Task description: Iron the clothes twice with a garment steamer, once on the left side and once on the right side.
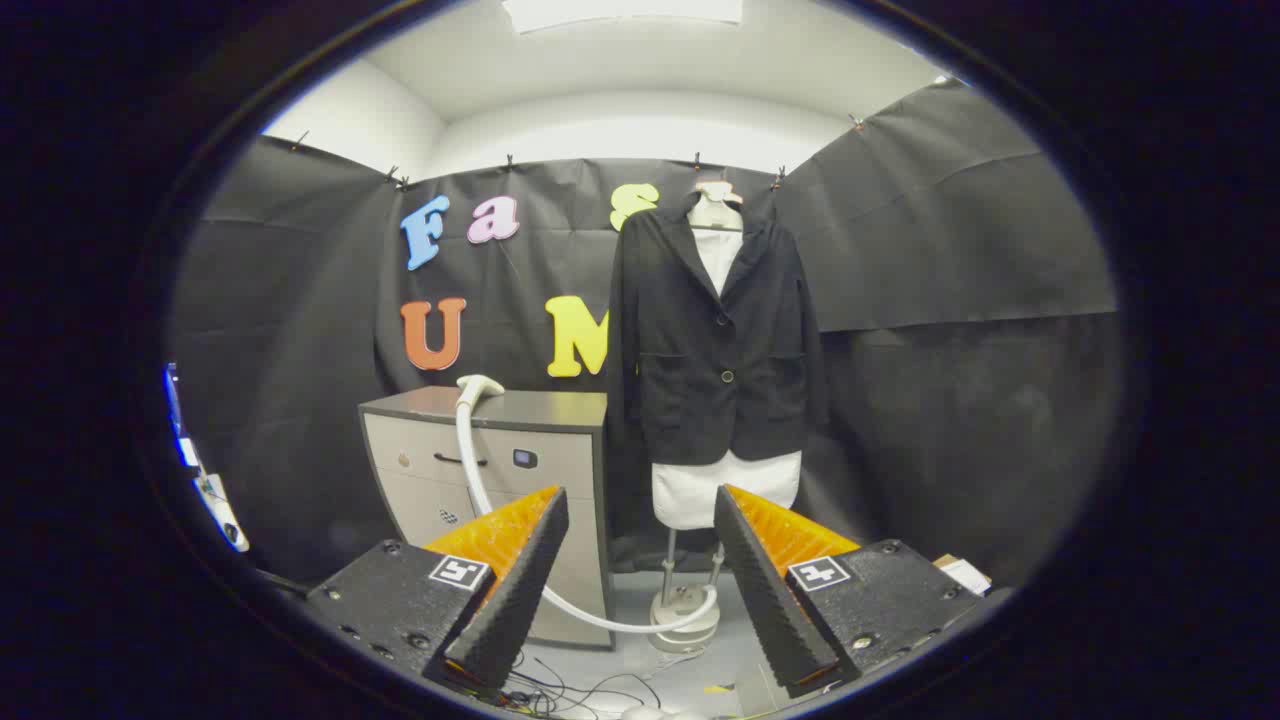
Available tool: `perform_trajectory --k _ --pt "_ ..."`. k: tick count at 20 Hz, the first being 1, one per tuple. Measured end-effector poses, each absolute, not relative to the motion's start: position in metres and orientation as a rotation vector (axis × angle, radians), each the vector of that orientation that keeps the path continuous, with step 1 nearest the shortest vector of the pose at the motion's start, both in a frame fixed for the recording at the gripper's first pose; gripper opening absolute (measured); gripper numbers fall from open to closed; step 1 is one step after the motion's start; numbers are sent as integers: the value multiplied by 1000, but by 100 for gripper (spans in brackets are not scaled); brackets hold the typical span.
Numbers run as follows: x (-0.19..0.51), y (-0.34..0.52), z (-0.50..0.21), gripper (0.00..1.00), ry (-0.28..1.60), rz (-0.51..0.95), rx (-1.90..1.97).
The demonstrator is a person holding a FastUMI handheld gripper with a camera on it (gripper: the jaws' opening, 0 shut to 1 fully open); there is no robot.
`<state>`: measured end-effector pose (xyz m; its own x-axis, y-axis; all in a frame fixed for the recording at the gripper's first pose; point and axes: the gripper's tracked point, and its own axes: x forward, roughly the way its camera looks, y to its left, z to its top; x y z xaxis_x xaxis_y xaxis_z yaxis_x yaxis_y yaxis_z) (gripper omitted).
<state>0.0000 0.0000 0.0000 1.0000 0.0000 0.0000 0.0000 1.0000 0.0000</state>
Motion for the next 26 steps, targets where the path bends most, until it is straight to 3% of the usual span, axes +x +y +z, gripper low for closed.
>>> perform_trajectory --k 15,26 --pt "-4 10 0 94 5 -1 -31" --pt "13 68 35 94 -49 89 -70"
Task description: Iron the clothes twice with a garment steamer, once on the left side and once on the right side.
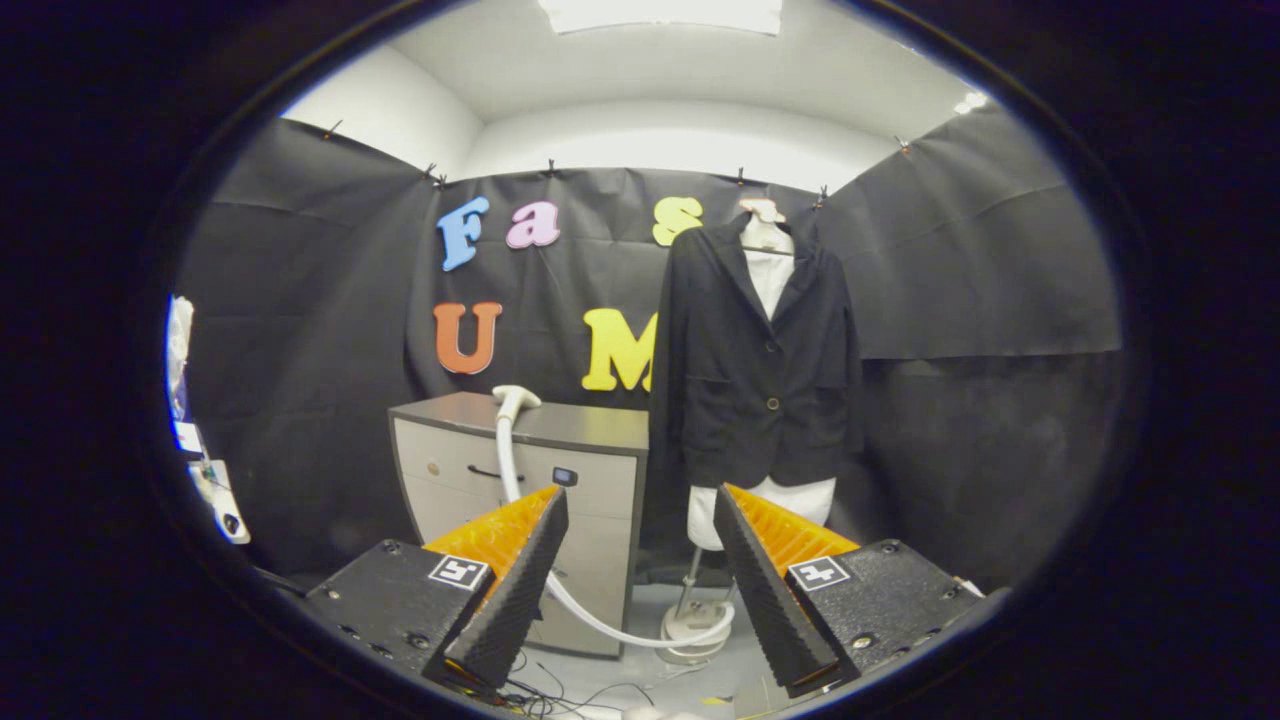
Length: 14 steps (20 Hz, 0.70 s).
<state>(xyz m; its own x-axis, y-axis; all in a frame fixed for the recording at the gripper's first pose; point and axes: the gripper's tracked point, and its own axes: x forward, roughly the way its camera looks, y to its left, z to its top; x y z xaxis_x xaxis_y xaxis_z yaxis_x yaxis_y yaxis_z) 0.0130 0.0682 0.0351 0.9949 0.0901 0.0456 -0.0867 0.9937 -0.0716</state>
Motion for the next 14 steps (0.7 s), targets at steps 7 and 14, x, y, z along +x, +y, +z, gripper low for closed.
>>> perform_trajectory --k 7,14 --pt "57 115 67 94 -69 187 -88" --pt "155 170 105 94 -44 312 -86"
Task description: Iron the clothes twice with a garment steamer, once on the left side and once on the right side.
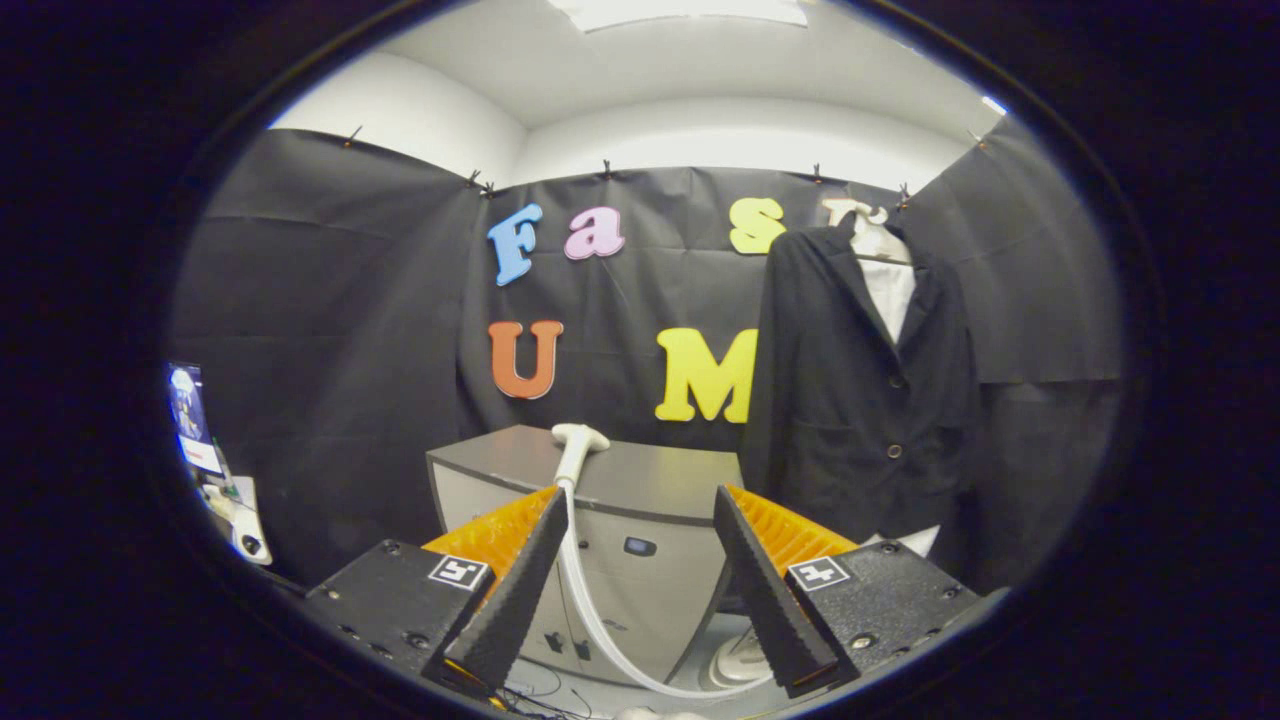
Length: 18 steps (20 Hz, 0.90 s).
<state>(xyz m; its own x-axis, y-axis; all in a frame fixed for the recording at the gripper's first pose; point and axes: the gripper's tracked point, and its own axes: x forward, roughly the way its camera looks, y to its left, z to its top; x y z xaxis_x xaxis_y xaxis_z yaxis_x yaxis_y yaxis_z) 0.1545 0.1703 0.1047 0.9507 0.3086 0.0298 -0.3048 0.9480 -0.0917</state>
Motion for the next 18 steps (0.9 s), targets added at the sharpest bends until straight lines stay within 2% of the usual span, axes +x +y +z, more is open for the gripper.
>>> perform_trajectory --k 6,11,15,18 --pt "266 235 124 94 44 415 -102" --pt "354 300 102 93 225 484 -103" --pt "408 328 79 90 339 485 -121" --pt "426 346 63 83 415 494 -120"
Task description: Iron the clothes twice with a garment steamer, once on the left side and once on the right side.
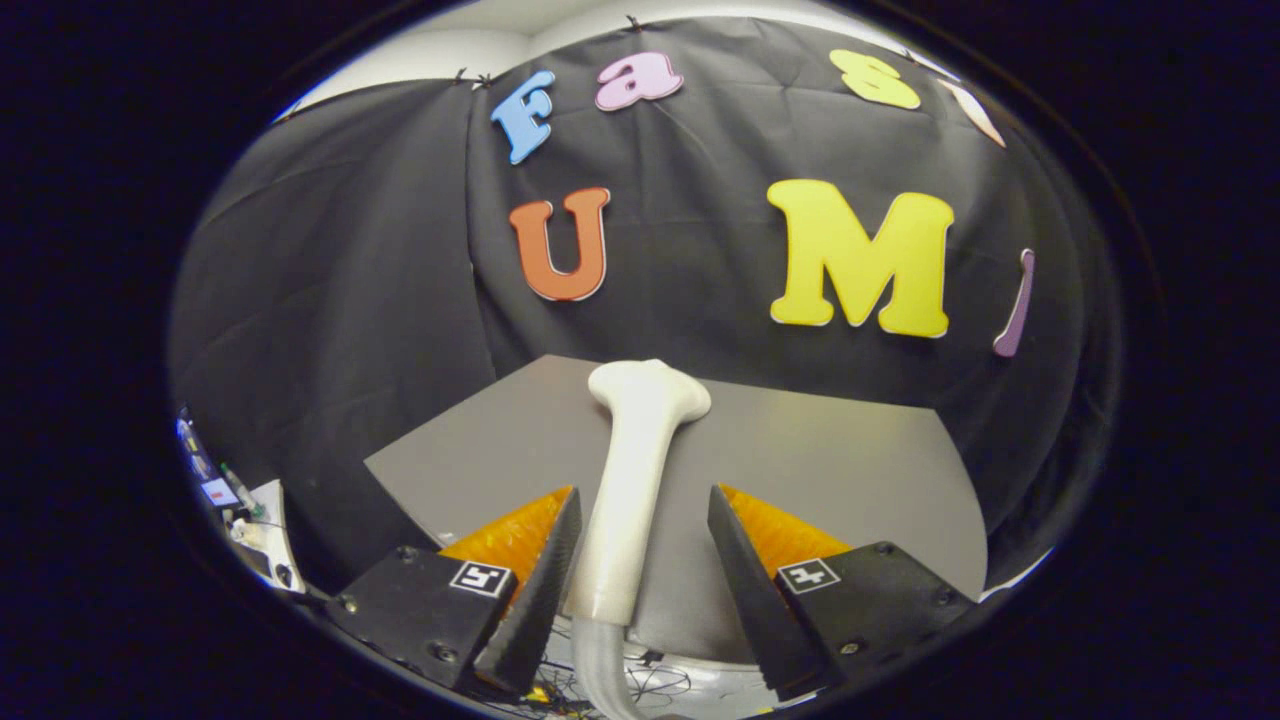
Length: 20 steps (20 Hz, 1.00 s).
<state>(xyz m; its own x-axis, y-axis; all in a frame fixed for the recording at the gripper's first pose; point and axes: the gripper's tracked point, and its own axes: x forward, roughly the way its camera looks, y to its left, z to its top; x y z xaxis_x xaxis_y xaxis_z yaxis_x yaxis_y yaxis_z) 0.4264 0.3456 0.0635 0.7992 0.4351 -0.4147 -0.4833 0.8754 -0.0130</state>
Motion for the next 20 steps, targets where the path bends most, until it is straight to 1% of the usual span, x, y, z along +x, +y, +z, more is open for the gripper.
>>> perform_trajectory --k 4,7,9,10,12,15,20 --pt "437 357 38 73 497 480 -172" --pt "439 361 39 64 501 455 -188" --pt "438 364 39 51 530 447 -157" --pt "436 364 39 46 541 457 -124" --pt "433 365 40 39 559 468 -72" --pt "425 361 48 36 546 475 -25" --pt "377 320 88 36 414 459 -11"
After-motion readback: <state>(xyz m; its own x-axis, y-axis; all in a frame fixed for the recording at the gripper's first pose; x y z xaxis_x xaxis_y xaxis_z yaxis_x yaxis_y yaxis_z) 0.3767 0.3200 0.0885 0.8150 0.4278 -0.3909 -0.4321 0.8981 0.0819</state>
